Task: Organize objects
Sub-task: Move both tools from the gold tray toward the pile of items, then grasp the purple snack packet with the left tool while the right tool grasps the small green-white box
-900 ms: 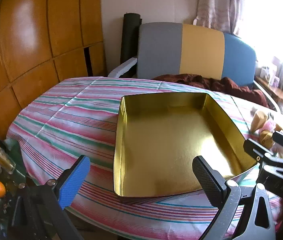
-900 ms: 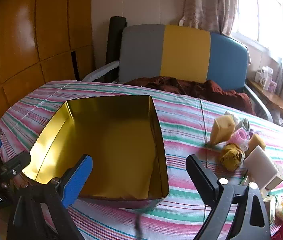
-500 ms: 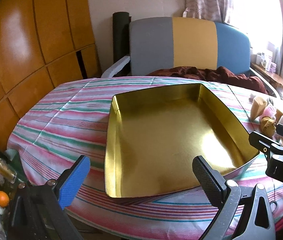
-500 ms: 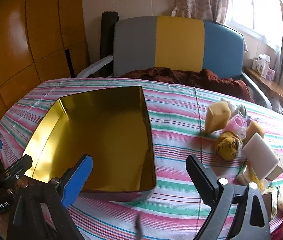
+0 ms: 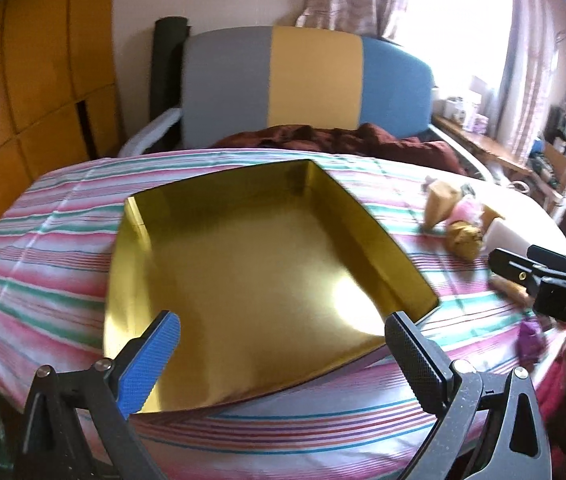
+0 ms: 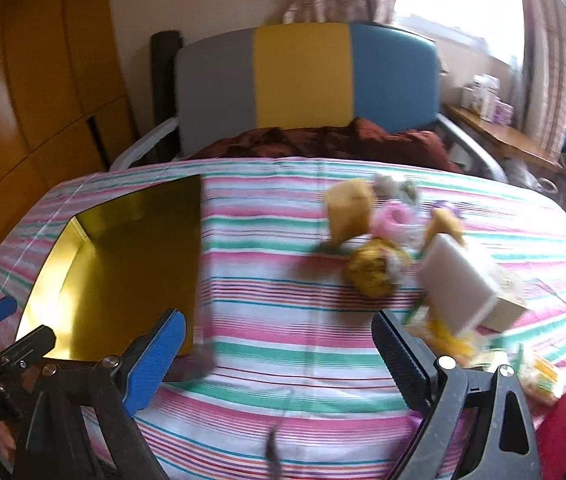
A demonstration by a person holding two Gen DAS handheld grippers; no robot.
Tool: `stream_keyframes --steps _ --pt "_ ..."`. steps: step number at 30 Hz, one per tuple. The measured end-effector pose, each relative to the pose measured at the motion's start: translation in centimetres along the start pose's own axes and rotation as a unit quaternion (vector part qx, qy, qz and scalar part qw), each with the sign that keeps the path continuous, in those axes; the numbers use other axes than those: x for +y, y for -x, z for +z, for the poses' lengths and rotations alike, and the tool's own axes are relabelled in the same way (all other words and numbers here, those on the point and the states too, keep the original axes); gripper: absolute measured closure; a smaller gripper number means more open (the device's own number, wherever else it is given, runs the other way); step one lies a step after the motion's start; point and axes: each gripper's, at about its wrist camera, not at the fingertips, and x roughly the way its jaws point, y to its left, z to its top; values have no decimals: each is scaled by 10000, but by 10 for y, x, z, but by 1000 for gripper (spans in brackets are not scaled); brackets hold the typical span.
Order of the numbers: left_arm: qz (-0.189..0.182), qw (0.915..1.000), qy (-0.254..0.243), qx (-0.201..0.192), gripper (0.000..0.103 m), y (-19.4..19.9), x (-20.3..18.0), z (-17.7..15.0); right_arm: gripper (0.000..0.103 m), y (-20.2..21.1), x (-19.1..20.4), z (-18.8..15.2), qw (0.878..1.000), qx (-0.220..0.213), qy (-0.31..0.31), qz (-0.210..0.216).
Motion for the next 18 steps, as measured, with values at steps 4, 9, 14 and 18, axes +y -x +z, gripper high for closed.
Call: stream_keyframes --steps 4,9,14,18 --pt "-392 9992 -104 5 0 -5 -17 7 7 15 -45 5 9989 45 -431 -202" --pt "-795 9960 -392 88 0 -15 -45 15 7 34 -103 8 9972 239 -493 -509" --pt "-1242 9874 -870 460 0 -28 -82 17 7 43 -146 5 9943 744 -367 -665" --pt "-1422 9798 -1303 521 0 -36 -114 16 7 47 -167 -1 9919 1002 -452 -643"
